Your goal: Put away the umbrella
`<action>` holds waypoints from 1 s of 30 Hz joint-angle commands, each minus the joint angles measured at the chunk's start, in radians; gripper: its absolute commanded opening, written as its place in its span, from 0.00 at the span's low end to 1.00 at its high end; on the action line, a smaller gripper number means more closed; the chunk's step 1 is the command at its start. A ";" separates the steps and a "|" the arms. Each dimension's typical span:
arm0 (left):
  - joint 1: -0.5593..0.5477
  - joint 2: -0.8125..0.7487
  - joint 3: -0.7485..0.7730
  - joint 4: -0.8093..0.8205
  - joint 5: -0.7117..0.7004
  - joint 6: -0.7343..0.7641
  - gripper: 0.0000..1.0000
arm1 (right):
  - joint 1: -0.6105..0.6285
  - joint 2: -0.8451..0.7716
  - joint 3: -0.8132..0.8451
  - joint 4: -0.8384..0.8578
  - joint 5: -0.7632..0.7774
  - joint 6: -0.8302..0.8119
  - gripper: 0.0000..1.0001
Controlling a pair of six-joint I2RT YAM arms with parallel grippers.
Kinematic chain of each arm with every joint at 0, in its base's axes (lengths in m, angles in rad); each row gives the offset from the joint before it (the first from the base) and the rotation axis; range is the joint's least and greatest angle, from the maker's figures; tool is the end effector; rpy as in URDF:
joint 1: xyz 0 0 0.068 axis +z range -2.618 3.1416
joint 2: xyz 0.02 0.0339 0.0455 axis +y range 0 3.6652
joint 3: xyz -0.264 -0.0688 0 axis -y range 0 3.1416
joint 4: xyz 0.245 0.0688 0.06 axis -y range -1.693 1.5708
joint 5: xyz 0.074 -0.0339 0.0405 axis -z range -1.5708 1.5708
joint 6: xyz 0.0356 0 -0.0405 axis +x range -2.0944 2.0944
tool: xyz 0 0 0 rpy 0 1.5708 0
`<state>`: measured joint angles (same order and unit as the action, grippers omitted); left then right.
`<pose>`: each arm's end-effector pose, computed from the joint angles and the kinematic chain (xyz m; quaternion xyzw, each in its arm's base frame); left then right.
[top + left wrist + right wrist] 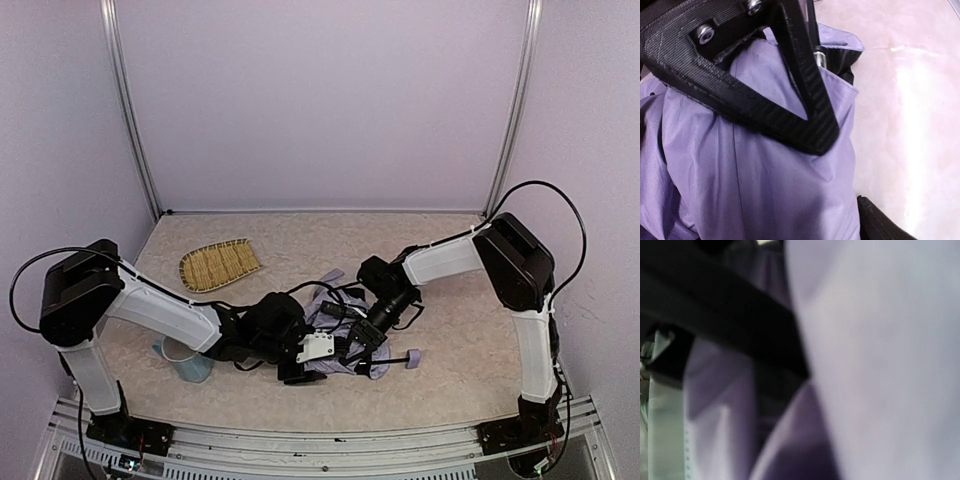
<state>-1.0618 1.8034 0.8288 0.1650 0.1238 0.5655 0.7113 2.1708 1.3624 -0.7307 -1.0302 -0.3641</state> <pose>0.1635 -0.3021 0.1222 0.6893 0.6198 -0.1467 0.3453 0.2714 0.2742 0.1034 0.4524 -0.7434 -0.4875 0.0715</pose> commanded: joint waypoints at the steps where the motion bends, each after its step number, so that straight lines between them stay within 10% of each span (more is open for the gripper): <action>1: 0.002 0.105 0.059 -0.180 -0.014 -0.063 0.66 | -0.039 0.001 -0.062 0.036 0.130 0.088 0.31; 11: 0.030 0.160 0.081 -0.262 0.192 -0.221 0.25 | -0.155 -0.353 -0.257 0.236 0.165 0.287 0.68; 17: 0.064 0.217 0.136 -0.335 0.325 -0.316 0.22 | -0.148 -0.649 -0.331 0.313 0.425 0.290 0.74; 30: 0.200 0.326 0.226 -0.502 0.678 -0.380 0.20 | 0.376 -0.926 -0.714 0.801 1.024 -0.320 0.82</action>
<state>-0.8623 2.0182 1.0878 -0.0261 0.7219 0.2348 1.0103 1.2076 0.6983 -0.1299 -0.2535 -0.4591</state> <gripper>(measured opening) 0.481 0.796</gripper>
